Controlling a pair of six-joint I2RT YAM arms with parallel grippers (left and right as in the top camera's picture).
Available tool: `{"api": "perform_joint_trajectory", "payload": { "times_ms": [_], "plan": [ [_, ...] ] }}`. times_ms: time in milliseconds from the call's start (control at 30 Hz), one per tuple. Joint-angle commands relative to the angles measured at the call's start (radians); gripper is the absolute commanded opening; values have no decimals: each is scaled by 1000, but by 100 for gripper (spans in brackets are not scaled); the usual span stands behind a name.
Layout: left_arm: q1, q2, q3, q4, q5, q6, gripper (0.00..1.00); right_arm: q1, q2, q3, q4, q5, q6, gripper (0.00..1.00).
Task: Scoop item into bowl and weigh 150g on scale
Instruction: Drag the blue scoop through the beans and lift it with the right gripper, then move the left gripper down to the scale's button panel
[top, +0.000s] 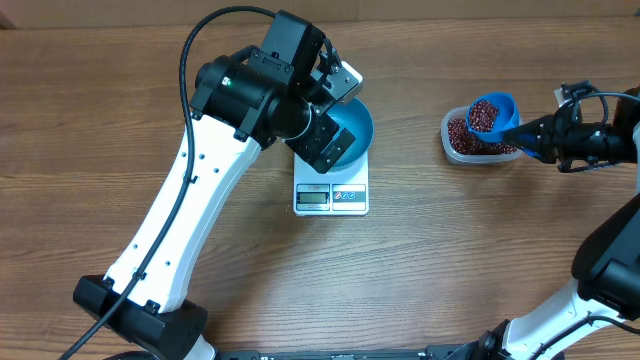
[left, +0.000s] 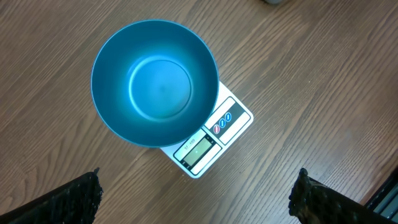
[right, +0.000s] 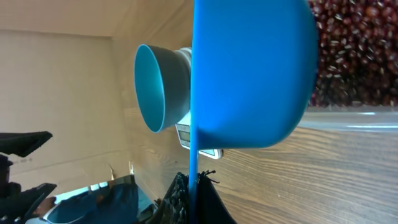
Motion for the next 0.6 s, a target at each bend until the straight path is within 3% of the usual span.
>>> {"api": "perform_joint_trajectory", "payload": {
  "times_ms": [0,267,333,567],
  "plan": [
    [2,-7,-3,0,23,-7,100,-3,2,2,5,-53,-36,4],
    [2,9,-4,0,98,-7,99,-3,2,2,10,-53,-36,4],
    [0,26,-5,-9,99,-7,95,-3,2,2,13,-51,-35,4],
    [-32,91,-5,-23,97,-6,47,-3,2,2,17,-45,-35,4]
  ]
}}
